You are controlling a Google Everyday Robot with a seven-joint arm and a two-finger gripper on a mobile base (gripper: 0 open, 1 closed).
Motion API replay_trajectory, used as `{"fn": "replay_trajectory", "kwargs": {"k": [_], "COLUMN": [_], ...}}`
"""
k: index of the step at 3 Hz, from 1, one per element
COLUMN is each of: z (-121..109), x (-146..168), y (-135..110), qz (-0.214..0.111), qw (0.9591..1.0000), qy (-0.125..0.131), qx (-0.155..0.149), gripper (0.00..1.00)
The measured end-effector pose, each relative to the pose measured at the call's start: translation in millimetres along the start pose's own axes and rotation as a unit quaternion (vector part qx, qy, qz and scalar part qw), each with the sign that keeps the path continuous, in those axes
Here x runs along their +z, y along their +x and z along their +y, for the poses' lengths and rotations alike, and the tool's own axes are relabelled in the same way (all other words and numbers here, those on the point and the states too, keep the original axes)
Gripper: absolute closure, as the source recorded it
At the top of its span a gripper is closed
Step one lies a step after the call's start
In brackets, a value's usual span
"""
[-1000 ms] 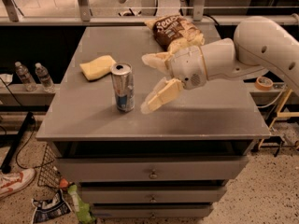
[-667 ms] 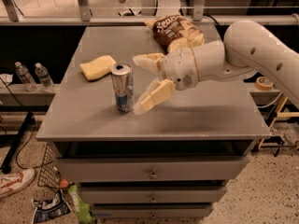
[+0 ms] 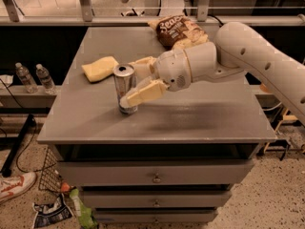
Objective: Knock redbull can over
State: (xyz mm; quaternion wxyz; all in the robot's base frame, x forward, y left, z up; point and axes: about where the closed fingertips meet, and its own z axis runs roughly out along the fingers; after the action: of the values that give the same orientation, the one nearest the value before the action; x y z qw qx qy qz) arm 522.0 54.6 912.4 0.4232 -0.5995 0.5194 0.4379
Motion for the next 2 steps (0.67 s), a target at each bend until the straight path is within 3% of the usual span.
{"fn": "replay_trajectory", "kwargs": {"k": [2], "z": [-4.9], "x": [10.1], "y": [-10.4], "qz": [-0.003], "qw": [0.9999], "qy": [-0.014], "qx": [-0.004], "gripper": [0.77]}}
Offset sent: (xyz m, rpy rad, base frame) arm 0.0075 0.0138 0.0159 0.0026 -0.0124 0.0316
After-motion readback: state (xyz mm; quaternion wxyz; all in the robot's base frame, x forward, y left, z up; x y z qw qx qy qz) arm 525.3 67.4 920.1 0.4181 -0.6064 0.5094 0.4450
